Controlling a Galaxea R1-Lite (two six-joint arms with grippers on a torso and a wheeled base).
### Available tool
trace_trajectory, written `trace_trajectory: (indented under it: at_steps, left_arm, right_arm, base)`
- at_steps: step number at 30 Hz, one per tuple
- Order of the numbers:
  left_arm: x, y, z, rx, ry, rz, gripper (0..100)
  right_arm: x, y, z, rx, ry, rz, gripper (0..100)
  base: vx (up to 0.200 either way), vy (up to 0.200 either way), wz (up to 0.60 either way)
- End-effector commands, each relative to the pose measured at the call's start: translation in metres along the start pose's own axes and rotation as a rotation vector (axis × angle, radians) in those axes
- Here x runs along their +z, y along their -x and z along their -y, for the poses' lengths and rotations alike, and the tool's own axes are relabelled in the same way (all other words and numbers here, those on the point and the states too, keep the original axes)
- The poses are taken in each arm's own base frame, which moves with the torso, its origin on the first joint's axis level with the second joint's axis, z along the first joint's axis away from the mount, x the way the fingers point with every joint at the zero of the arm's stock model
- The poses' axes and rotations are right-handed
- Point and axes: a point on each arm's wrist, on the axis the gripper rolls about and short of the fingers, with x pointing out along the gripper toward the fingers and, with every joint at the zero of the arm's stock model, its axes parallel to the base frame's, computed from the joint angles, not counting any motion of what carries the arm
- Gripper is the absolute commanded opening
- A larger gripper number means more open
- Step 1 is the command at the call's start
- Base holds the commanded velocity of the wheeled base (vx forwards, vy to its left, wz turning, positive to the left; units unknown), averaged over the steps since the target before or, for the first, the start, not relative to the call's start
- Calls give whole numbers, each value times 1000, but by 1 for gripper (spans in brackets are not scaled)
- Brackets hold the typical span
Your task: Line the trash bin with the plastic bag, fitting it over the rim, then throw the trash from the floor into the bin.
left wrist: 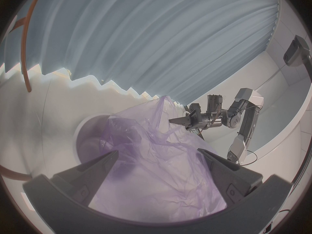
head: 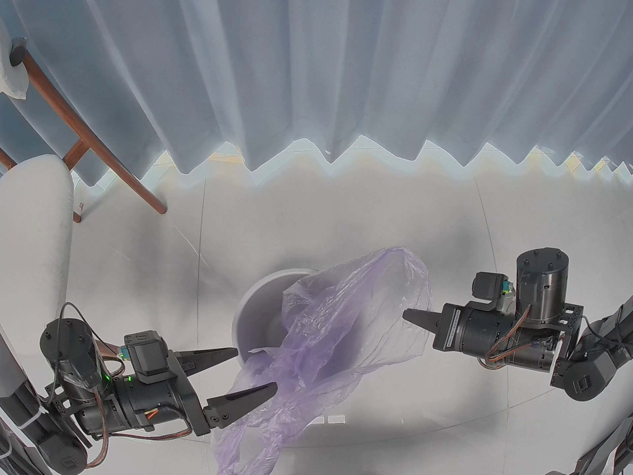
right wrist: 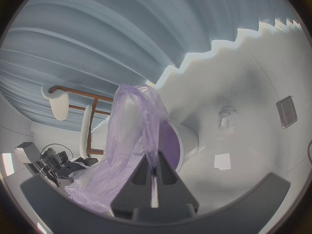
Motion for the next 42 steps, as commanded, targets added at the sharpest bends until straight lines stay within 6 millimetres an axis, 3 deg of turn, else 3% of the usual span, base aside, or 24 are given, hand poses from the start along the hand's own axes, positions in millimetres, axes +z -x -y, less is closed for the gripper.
trace_trajectory:
  at_steps: [1, 12, 13, 22, 26, 32, 38, 42]
  left_arm:
    - [-6, 1, 0, 5, 13, -28, 100]
    - [-18, -8, -2, -2, 26, -97, 100]
    - [-18, -8, -2, -2, 26, -97, 0]
    - [-11, -9, -3, -1, 18, -56, 0]
    - [8, -4, -1, 1, -11, 40, 0]
    - [16, 3, -14, 67, -12, 87, 0]
    - [30, -5, -26, 167, -25, 165, 0]
    - [31, -8, -24, 164, -11, 172, 0]
  right_arm:
    - [-1, 0, 0, -1, -1, -2, 0]
    - [-2, -1, 1, -4, 0, -9, 0]
    - [-2, -1, 1, -4, 0, -9, 0]
    - [-2, -1, 1, -4, 0, -9, 0]
    - [-2, -2, 1, -3, 1, -8, 0]
    - [6, -4, -4, 13, -5, 19, 0]
    - [12, -2, -5, 18, -5, 46, 0]
    - [5, -1, -4, 19, -6, 17, 0]
  base:
    - [0, 0, 0]
    - [0, 0, 0]
    - [0, 0, 0]
    - [0, 0, 0]
    - [0, 0, 0]
    - [0, 0, 0]
    - [0, 0, 0]
    - [0, 0, 0]
